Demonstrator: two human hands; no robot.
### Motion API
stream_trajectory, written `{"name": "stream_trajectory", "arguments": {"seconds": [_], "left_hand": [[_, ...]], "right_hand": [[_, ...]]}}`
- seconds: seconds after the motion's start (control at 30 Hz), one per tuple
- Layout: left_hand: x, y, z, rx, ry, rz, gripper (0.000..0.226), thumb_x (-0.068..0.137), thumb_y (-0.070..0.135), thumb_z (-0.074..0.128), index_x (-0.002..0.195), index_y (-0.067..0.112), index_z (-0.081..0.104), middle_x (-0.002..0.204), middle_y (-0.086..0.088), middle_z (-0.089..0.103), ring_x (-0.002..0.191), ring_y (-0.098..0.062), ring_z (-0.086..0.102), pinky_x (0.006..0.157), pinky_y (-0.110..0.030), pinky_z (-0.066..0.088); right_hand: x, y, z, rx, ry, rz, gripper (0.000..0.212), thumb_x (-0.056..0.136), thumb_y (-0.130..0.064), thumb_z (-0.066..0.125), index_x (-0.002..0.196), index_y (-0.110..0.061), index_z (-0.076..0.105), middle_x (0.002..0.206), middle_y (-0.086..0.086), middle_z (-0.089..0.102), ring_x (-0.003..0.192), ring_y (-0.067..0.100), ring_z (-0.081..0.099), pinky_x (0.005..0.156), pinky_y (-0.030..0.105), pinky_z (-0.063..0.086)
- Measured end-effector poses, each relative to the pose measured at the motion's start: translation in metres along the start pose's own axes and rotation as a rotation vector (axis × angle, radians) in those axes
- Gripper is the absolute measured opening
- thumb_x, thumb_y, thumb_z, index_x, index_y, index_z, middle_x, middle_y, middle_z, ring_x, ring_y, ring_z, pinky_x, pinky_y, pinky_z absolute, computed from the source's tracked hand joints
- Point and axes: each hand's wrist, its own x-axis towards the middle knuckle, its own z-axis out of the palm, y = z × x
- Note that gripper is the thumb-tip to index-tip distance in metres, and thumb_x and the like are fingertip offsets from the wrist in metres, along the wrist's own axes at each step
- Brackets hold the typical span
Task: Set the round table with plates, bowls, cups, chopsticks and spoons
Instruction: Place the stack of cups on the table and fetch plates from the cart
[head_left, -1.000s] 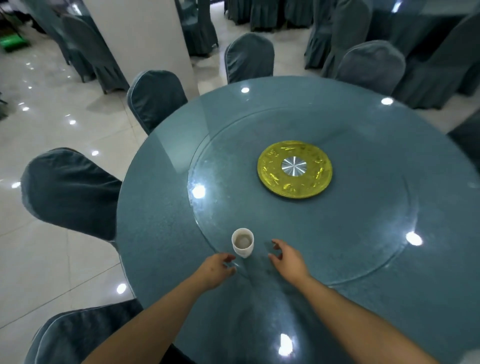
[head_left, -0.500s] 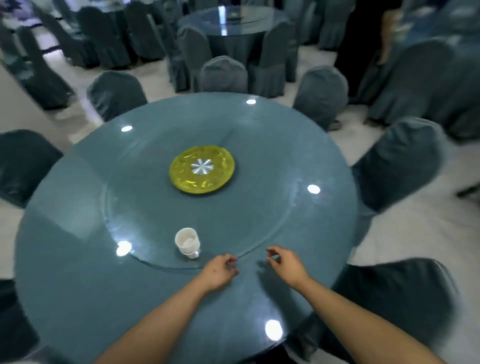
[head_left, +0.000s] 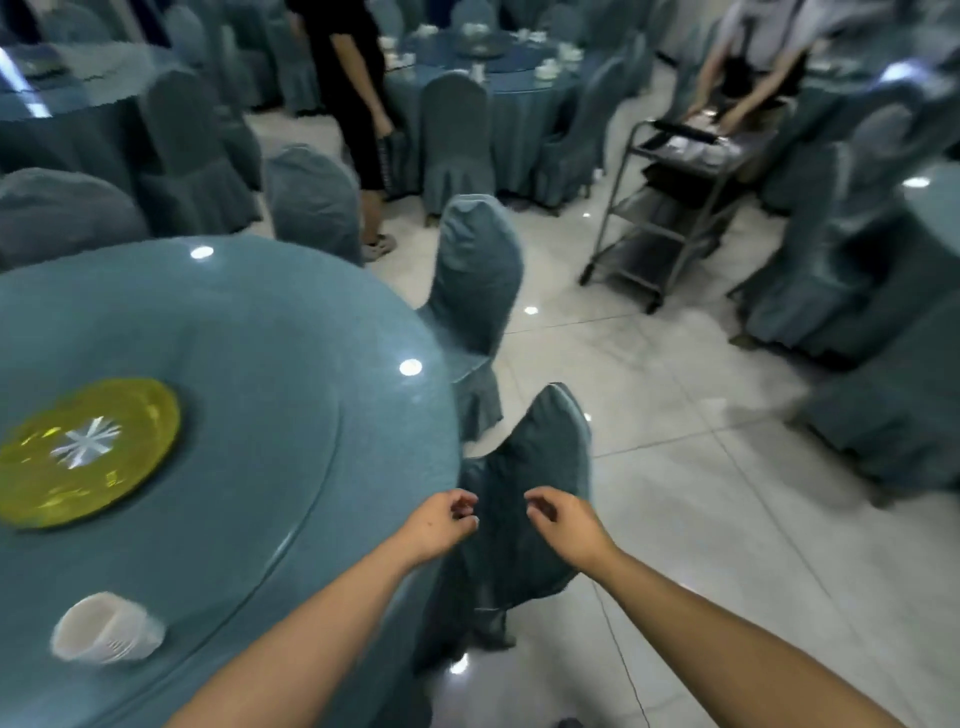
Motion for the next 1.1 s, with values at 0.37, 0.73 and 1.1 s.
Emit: {"name": "stream_trajectory", "arguments": {"seconds": [0.37, 0.73, 1.1], "left_hand": [[0.065, 0.181, 0.14, 0.12, -0.258, 0.257, 0.036, 0.088, 0.032, 0.065, 0.124, 0.028, 0.06, 0.107, 0.012, 0.064, 0.096, -0.008, 0.064, 0.083, -0.023, 0.053], [0.078, 0.286, 0.267, 0.297, -0.527, 0.434, 0.035, 0.086, 0.037, 0.063, 0.12, 0.036, 0.061, 0.103, 0.019, 0.065, 0.09, -0.002, 0.062, 0.067, -0.012, 0.045], [0.078, 0.337, 0.354, 0.504, -0.922, 0.668, 0.03, 0.088, 0.035, 0.062, 0.117, 0.036, 0.06, 0.104, 0.018, 0.064, 0.092, -0.003, 0.062, 0.069, -0.015, 0.047]], "right_hand": [[-0.086, 0.147, -0.137, 0.183, 0.305, 0.288, 0.023, 0.096, -0.028, 0.056, 0.115, -0.024, 0.068, 0.093, -0.016, 0.065, 0.081, 0.002, 0.064, 0.063, 0.001, 0.038], [-0.175, 0.255, -0.182, 0.363, 0.556, 0.57, 0.02, 0.094, -0.03, 0.053, 0.108, -0.033, 0.067, 0.101, -0.015, 0.067, 0.082, 0.005, 0.067, 0.074, 0.022, 0.054], [-0.259, 0.268, -0.153, 0.55, 0.919, 0.959, 0.022, 0.096, -0.026, 0.053, 0.114, -0.026, 0.066, 0.102, -0.006, 0.068, 0.08, 0.011, 0.069, 0.072, 0.021, 0.056]]}}
